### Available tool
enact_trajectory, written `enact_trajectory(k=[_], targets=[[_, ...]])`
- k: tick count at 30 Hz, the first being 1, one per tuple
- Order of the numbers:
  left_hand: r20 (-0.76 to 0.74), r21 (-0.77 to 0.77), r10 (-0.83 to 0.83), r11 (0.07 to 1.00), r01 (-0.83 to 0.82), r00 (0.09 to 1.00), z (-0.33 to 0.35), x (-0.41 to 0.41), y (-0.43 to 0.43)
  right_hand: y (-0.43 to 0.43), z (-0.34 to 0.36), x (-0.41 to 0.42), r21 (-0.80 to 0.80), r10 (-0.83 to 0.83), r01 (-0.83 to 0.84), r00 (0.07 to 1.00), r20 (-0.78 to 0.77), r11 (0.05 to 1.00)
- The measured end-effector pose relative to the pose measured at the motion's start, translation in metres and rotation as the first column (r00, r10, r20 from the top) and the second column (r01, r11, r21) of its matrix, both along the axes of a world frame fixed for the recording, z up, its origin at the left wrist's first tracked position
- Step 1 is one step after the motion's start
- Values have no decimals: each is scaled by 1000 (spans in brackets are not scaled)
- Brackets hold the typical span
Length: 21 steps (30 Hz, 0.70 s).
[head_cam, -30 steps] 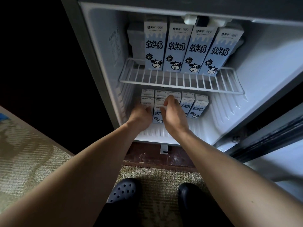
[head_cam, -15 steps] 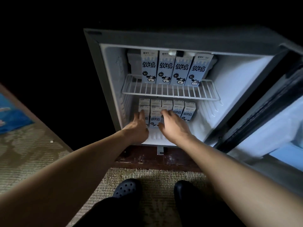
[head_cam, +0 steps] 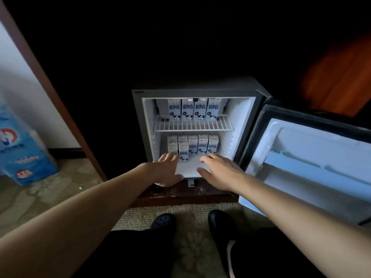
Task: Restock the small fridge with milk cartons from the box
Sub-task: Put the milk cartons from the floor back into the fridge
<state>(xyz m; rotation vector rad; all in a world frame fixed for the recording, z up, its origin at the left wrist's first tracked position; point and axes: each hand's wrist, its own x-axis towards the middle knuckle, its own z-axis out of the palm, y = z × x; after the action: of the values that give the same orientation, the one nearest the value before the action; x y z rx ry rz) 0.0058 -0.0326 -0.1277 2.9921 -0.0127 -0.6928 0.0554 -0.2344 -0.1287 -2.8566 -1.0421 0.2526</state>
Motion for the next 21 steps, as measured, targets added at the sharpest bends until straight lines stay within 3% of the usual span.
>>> enact_trajectory(k=[4,14,21], targets=[[109,-13,-95,995,97,990,23,-18,-18,-39,34,-31,-49,-16,19,997,71,999],[272,-41,-343,929,367,899,94,-46,-121,-140,102,-97,109,-234,224,968,89,968],[432,-275,-359,821,500,827,125,-80,-217,-240,125,-152,189,-442,417,890,112,889]])
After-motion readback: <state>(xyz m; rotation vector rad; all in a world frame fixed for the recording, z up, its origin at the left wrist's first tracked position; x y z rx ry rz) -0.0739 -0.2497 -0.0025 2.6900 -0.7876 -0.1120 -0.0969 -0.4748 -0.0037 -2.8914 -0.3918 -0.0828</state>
